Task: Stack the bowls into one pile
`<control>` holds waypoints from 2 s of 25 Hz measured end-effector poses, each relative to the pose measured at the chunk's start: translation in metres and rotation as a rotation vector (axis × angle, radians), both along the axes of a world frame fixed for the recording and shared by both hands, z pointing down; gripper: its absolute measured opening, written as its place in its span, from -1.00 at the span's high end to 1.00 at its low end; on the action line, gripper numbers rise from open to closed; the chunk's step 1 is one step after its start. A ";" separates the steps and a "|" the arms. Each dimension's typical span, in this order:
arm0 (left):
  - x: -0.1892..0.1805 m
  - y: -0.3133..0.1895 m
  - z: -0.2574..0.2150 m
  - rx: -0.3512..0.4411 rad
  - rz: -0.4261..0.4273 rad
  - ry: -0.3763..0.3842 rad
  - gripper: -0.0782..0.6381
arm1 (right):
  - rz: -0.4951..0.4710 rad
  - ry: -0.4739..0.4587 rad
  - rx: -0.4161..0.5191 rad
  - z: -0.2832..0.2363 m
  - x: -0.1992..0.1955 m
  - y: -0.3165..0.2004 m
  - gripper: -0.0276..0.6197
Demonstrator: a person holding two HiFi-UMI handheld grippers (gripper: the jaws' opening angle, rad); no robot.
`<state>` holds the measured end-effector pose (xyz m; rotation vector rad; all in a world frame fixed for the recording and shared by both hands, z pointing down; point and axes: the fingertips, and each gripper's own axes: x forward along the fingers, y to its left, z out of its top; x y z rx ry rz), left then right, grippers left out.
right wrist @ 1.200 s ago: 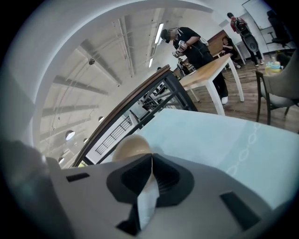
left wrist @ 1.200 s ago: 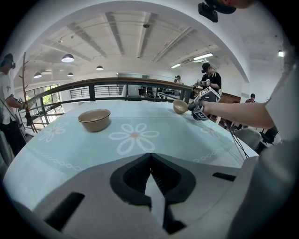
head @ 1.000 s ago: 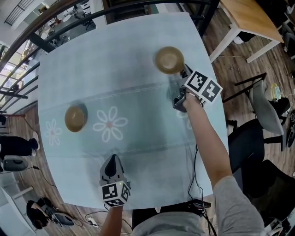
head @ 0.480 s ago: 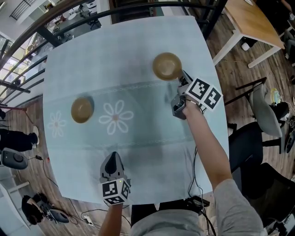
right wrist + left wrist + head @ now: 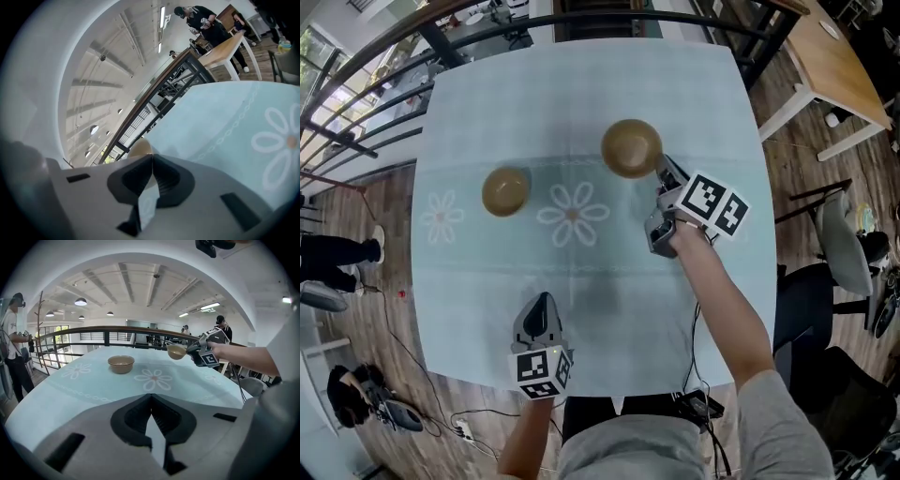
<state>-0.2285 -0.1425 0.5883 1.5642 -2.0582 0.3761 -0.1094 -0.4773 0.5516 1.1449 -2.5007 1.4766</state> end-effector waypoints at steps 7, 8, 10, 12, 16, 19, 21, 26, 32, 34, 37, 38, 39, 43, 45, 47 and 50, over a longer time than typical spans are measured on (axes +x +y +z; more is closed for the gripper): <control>-0.043 0.042 -0.008 0.011 -0.053 -0.009 0.73 | -0.108 -0.035 -0.011 -0.015 -0.084 0.060 0.82; -0.048 0.046 -0.009 0.012 -0.057 -0.010 0.73 | -0.123 -0.042 -0.014 -0.017 -0.095 0.066 0.82; -0.057 0.052 -0.009 0.014 -0.068 -0.009 0.73 | -0.155 -0.056 -0.026 -0.019 -0.118 0.079 0.82; -0.068 0.058 -0.008 0.016 -0.079 -0.005 0.73 | -0.187 -0.070 -0.043 -0.018 -0.142 0.092 0.82; -0.091 0.070 -0.006 0.021 -0.101 0.007 0.73 | -0.233 -0.076 -0.055 -0.016 -0.186 0.114 0.82; -0.106 0.078 -0.007 0.029 -0.110 0.019 0.73 | -0.243 -0.060 -0.071 -0.007 -0.208 0.127 0.82; -0.115 0.083 -0.006 0.035 -0.109 0.028 0.73 | -0.238 -0.048 -0.087 0.002 -0.217 0.134 0.82; -0.135 0.089 0.000 0.039 -0.094 0.048 0.73 | -0.226 -0.022 -0.100 0.016 -0.235 0.146 0.82; -0.143 0.090 0.010 0.037 -0.053 0.076 0.73 | -0.196 0.018 -0.111 0.030 -0.236 0.150 0.82; -0.143 0.091 0.012 0.040 -0.048 0.084 0.73 | -0.188 0.029 -0.111 0.033 -0.233 0.152 0.82; -0.146 0.091 0.014 0.045 -0.044 0.096 0.73 | -0.177 0.043 -0.112 0.037 -0.230 0.152 0.82; -0.147 0.091 0.014 0.046 -0.042 0.098 0.73 | -0.174 0.048 -0.113 0.038 -0.230 0.153 0.82; -0.148 0.091 0.014 0.047 -0.039 0.100 0.73 | -0.171 0.054 -0.114 0.040 -0.230 0.153 0.82; -0.150 0.090 0.016 0.043 -0.028 0.110 0.73 | -0.171 0.073 -0.113 0.044 -0.228 0.153 0.82; -0.151 0.089 0.017 0.038 -0.020 0.116 0.73 | -0.179 0.067 -0.101 0.043 -0.228 0.151 0.81; -0.152 0.089 0.019 0.035 -0.014 0.117 0.73 | -0.194 0.055 -0.091 0.040 -0.230 0.152 0.82; -0.153 0.090 0.020 0.031 -0.007 0.114 0.73 | -0.221 0.053 -0.077 0.039 -0.232 0.157 0.81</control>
